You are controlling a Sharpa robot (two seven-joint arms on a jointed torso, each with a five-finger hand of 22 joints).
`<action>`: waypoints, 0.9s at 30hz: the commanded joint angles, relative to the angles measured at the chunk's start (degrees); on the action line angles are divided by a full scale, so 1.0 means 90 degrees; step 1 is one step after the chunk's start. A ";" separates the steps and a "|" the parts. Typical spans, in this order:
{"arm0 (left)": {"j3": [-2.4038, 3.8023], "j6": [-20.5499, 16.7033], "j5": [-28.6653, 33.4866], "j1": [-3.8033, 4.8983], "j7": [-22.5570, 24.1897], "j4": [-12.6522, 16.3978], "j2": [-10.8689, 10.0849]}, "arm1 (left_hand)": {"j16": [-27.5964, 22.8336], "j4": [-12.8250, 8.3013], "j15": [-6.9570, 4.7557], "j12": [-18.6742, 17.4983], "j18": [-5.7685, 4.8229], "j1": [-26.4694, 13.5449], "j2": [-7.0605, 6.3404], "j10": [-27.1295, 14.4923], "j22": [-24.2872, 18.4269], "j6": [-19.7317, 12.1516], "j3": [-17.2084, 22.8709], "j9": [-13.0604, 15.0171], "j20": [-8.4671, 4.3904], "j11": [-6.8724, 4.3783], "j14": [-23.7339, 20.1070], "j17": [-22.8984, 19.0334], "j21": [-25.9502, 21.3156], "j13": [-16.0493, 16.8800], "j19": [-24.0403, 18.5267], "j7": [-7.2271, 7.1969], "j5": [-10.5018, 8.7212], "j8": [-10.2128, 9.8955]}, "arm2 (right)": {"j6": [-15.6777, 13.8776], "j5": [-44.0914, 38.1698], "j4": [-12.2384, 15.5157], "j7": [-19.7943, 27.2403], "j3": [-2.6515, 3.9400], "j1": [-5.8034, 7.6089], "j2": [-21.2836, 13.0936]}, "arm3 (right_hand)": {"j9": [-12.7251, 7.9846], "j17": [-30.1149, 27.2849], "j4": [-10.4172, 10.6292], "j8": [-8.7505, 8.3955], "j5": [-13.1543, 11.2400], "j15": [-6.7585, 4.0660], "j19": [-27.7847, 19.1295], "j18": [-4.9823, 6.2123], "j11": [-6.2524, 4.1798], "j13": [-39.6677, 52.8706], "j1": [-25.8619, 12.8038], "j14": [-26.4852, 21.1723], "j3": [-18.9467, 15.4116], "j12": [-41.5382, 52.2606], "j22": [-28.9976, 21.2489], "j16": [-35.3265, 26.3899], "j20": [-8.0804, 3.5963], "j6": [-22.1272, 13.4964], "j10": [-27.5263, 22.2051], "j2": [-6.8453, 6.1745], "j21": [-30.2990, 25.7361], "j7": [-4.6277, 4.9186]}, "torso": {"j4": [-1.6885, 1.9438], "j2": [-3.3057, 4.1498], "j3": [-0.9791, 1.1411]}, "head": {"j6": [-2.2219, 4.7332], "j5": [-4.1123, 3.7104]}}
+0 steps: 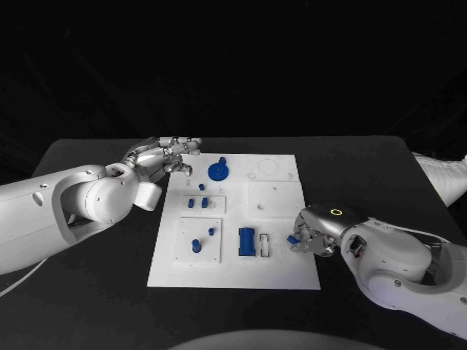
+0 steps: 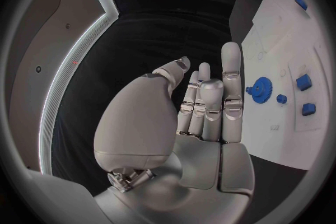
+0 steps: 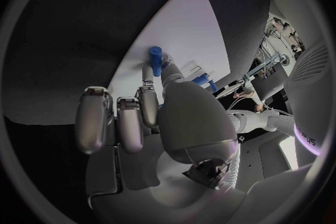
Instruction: Assemble the parts on the task board
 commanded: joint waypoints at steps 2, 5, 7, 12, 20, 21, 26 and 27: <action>0.0003 0.0114 -0.0023 0.0001 0.0024 0.0017 -0.0008 | -0.0041 -0.0026 -0.0003 0.0011 0.0107 -0.0023 0.0039 -0.0046 -0.0006 -0.0046 -0.0016 0.0000 0.0044 0.0021 -0.0060 -0.0007 -0.0037 0.0007 -0.0020 0.0001 0.0023 0.0044 | 0.0556 -0.0235 -0.0077 -0.0151 -0.0064 -0.0090 0.0018 | -0.0126 0.0958 -0.0251 -0.0069 0.0453 -0.0061 0.0015 -0.0028 -0.0072 -0.0577 0.0678 0.0518 0.0367 -0.0046 0.0013 -0.0014 -0.0018 0.0077 -0.0002 0.0419 -0.0010 0.0010 | -0.0007 -0.0006 -0.0006 | -0.0007 0.0012; 0.0003 0.0115 -0.0030 0.0001 0.0023 0.0022 -0.0012 | -0.0041 -0.0026 -0.0003 0.0011 0.0107 -0.0023 0.0039 -0.0046 -0.0006 -0.0046 -0.0016 0.0000 0.0044 0.0021 -0.0060 -0.0007 -0.0037 0.0007 -0.0020 0.0001 0.0023 0.0044 | 0.0564 -0.0231 -0.0065 -0.0154 -0.0064 -0.0094 0.0024 | -0.0130 0.0967 -0.0391 -0.0098 0.0654 -0.0051 0.0018 -0.0031 -0.0069 -0.0585 0.0694 0.0519 0.0630 -0.0062 0.0023 -0.0011 -0.0012 0.0103 -0.0003 0.0393 -0.0006 0.0026 | -0.0005 -0.0001 -0.0003 | -0.0011 0.0015; 0.0003 0.0116 -0.0035 0.0001 0.0021 0.0026 -0.0016 | -0.0041 -0.0026 -0.0003 0.0011 0.0107 -0.0023 0.0039 -0.0046 -0.0006 -0.0046 -0.0016 0.0000 0.0044 0.0021 -0.0060 -0.0007 -0.0037 0.0007 -0.0020 0.0001 0.0023 0.0044 | 0.0527 -0.0206 -0.0051 -0.0154 -0.0064 -0.0096 0.0027 | -0.0125 0.0974 -0.0451 -0.0116 0.0727 -0.0041 0.0023 -0.0034 -0.0062 -0.0591 0.0621 0.0521 0.0824 -0.0071 0.0037 -0.0008 -0.0003 0.0110 0.0004 0.0374 0.0002 0.0030 | -0.0002 0.0000 -0.0001 | -0.0015 0.0010; 0.0003 0.0113 -0.0039 0.0001 0.0021 0.0031 -0.0023 | -0.0046 -0.0026 -0.0001 0.0028 0.0107 -0.0026 0.0043 -0.0058 -0.0010 -0.0053 -0.0015 0.0000 0.0046 0.0022 -0.0070 -0.0025 -0.0041 0.0008 -0.0022 0.0002 0.0024 0.0052 | 0.0382 -0.0055 -0.0041 -0.0156 -0.0064 -0.0098 0.0028 | -0.0128 0.0995 -0.0437 -0.0194 0.0933 -0.0023 0.0033 -0.0039 -0.0048 -0.0596 0.0282 0.0526 0.1337 -0.0076 0.0063 0.0002 0.0012 0.0064 0.0031 0.0387 0.0019 0.0051 | 0.0001 -0.0004 -0.0004 | -0.0022 0.0011; 0.0003 0.0100 -0.0071 0.0001 0.0019 0.0049 -0.0042 | -0.0046 -0.0026 -0.0001 0.0028 0.0107 -0.0026 0.0043 -0.0058 -0.0010 -0.0053 -0.0015 0.0000 0.0046 0.0022 -0.0070 -0.0025 -0.0041 0.0008 -0.0022 0.0002 0.0024 0.0052 | 0.0134 0.0333 -0.0036 -0.0183 -0.0064 -0.0098 0.0007 | -0.0162 0.1034 -0.0127 -0.0339 0.1047 -0.0023 0.0048 -0.0050 -0.0044 -0.0553 -0.0760 0.0535 0.3092 -0.0037 0.0111 0.0020 0.0040 0.0155 0.0071 0.0057 0.0051 0.0044 | 0.0003 -0.0003 -0.0005 | -0.0037 0.0034; 0.0003 0.0098 -0.0074 0.0001 0.0019 0.0050 -0.0043 | -0.0046 -0.0026 -0.0001 0.0028 0.0107 -0.0026 0.0043 -0.0058 -0.0010 -0.0053 -0.0015 0.0000 0.0046 0.0022 -0.0070 -0.0025 -0.0041 0.0008 -0.0022 0.0002 0.0024 0.0052 | 0.0065 0.0373 -0.0027 -0.0190 -0.0063 -0.0098 0.0004 | -0.0154 0.1043 -0.0100 -0.0338 0.1040 -0.0020 0.0052 -0.0049 -0.0041 -0.0545 -0.0878 0.0537 0.3227 -0.0025 0.0121 0.0026 0.0033 0.0177 0.0081 -0.0011 0.0058 0.0045 | 0.0001 -0.0005 -0.0004 | -0.0043 0.0037; 0.0003 0.0099 -0.0079 0.0001 0.0015 0.0060 -0.0049 | -0.0049 -0.0029 -0.0001 0.0033 0.0107 -0.0021 0.0046 -0.0062 -0.0011 -0.0055 -0.0013 0.0000 0.0046 0.0021 -0.0073 -0.0032 -0.0042 0.0009 -0.0023 0.0001 0.0025 0.0054 | -0.0397 0.0612 0.0052 -0.0211 -0.0060 -0.0096 -0.0031 | -0.0111 0.1088 0.0007 -0.0317 0.0936 -0.0028 0.0072 -0.0056 -0.0049 -0.0508 -0.1276 0.0547 0.3447 0.0036 0.0171 0.0054 0.0020 0.0257 0.0125 -0.0238 0.0093 0.0029 | -0.0002 -0.0005 -0.0006 | -0.0037 0.0044; 0.0003 0.0101 -0.0080 0.0001 0.0014 0.0061 -0.0049 | -0.0049 -0.0029 -0.0001 0.0033 0.0107 -0.0021 0.0046 -0.0062 -0.0011 -0.0055 -0.0013 0.0000 0.0046 0.0021 -0.0073 -0.0032 -0.0042 0.0009 -0.0023 0.0001 0.0025 0.0054 | -0.0519 0.0681 0.0077 -0.0209 -0.0058 -0.0096 -0.0039 | -0.0106 0.1096 0.0030 -0.0314 0.0908 -0.0029 0.0076 -0.0058 -0.0050 -0.0499 -0.1327 0.0549 0.3444 0.0053 0.0181 0.0060 0.0018 0.0268 0.0134 -0.0260 0.0100 0.0026 | -0.0002 -0.0006 -0.0007 | -0.0037 0.0045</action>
